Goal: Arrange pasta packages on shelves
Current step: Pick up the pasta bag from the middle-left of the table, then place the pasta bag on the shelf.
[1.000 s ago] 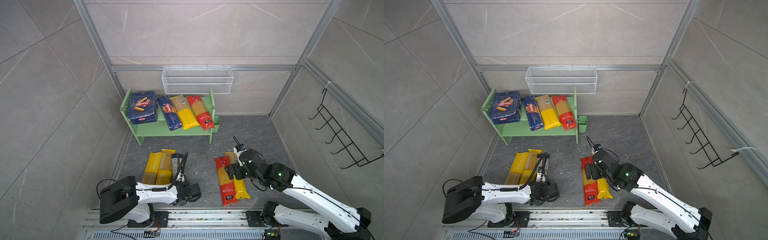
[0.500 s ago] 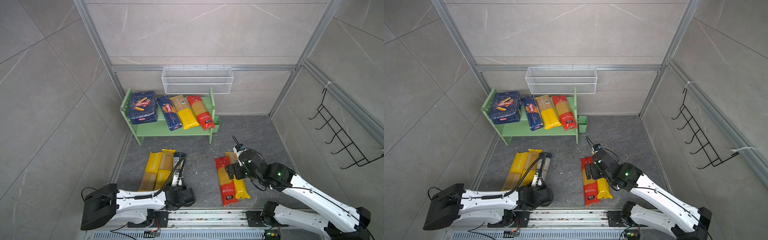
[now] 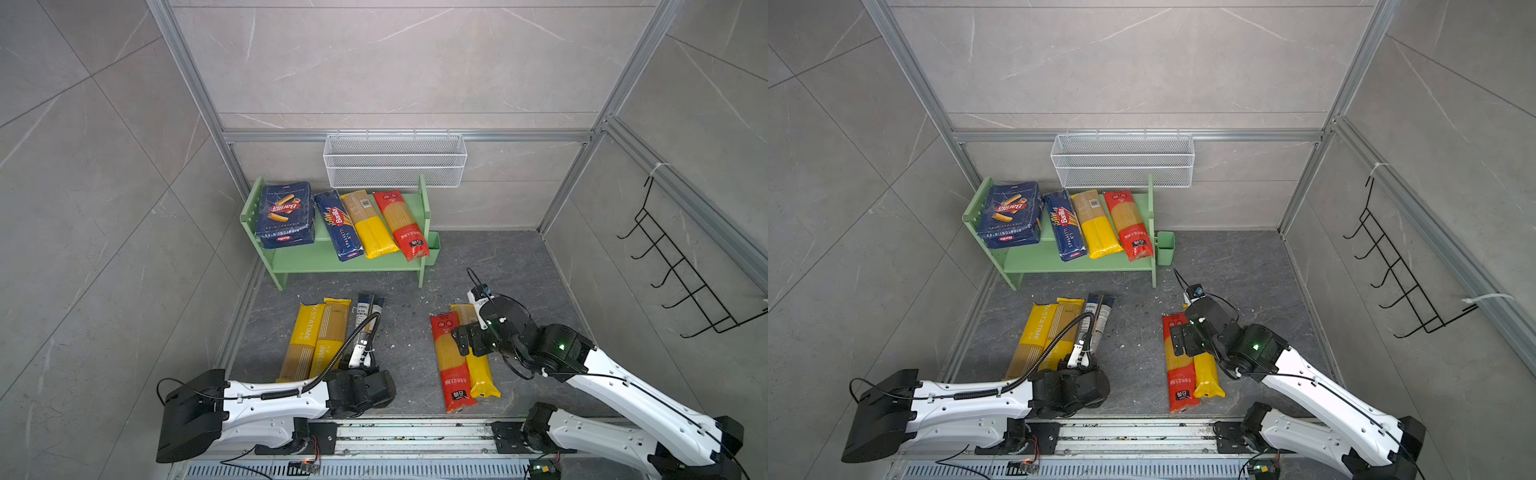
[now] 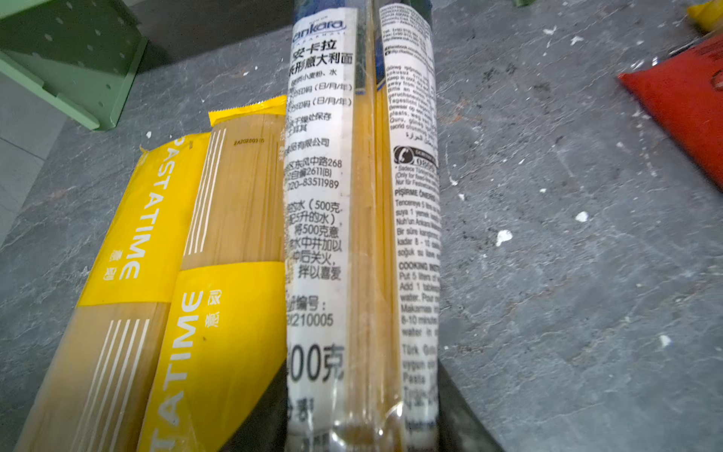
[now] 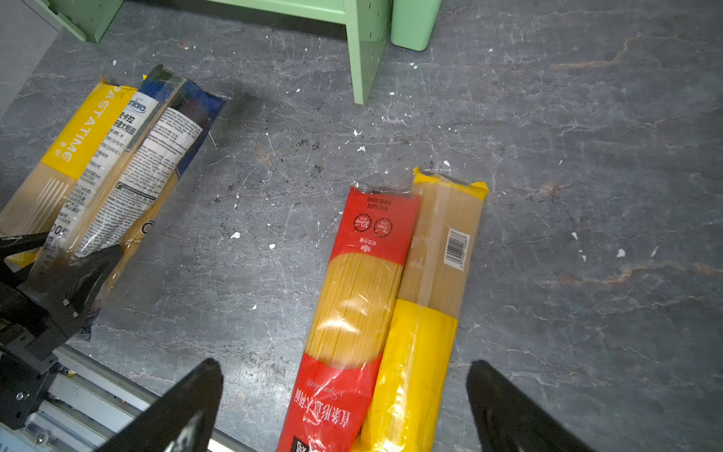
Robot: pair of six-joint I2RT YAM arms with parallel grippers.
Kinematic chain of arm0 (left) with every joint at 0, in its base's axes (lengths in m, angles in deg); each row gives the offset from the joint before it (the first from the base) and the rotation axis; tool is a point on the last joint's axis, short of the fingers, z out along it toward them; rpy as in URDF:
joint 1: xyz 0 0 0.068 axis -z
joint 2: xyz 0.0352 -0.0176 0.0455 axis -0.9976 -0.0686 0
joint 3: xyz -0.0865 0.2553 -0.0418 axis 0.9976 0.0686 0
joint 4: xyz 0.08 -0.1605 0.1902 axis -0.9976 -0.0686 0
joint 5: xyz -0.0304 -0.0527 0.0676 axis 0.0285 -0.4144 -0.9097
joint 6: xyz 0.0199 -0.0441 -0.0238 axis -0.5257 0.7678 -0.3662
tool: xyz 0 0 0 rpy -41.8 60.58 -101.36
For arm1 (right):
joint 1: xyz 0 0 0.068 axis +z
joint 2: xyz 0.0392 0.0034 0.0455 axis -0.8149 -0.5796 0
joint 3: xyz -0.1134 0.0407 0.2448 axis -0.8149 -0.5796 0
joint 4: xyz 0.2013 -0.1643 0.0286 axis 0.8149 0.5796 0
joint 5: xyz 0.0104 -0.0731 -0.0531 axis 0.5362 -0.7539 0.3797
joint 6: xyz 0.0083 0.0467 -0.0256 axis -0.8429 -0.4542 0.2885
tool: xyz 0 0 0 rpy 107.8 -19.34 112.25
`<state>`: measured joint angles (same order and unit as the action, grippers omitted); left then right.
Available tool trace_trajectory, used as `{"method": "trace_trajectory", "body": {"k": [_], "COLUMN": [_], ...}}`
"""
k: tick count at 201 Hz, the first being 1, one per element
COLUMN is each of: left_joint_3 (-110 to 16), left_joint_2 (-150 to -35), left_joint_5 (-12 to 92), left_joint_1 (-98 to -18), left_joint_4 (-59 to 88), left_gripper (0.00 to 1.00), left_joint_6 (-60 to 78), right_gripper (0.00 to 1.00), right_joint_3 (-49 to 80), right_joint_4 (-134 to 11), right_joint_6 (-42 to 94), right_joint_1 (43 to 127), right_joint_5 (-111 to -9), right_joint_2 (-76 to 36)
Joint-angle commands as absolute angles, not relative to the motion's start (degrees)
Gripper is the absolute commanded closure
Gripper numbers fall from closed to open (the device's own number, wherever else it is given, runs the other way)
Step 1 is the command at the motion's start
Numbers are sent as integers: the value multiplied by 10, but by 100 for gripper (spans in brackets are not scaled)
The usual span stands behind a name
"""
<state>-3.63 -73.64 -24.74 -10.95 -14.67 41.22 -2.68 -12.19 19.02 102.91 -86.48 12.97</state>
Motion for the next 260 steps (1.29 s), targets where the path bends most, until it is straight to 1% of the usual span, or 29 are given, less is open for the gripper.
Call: {"method": "trace_trajectory", "body": {"k": [1, 42, 89, 158, 194, 260], "left_joint_3": [-78, -83, -126, -177, -215, -296], "left_joint_2": [-722, -723, -754, -818, -864, -949], "left_joint_5": [-330, -277, -205, -146, -97, -43], "left_joint_1": [-124, -185, -257, -311, -360, -413], "left_joint_4": [-78, 24, 112, 183, 230, 286], "left_gripper": [100, 100, 100, 100, 100, 100], "left_joint_6": [364, 267, 166, 107, 76, 34], "right_gripper": [0, 0, 1, 0, 0, 0], "right_joint_3": [-9, -8, 6, 28, 46, 84], "right_joint_4": [-108, -97, -74, -54, -43, 3], "right_joint_6": [202, 204, 206, 208, 209, 196], "right_joint_1": [1025, 1024, 1022, 1018, 1018, 1016], "right_joint_5": [-876, -875, -889, -904, -911, -954], "right_joint_2": [145, 169, 187, 189, 182, 190]}}
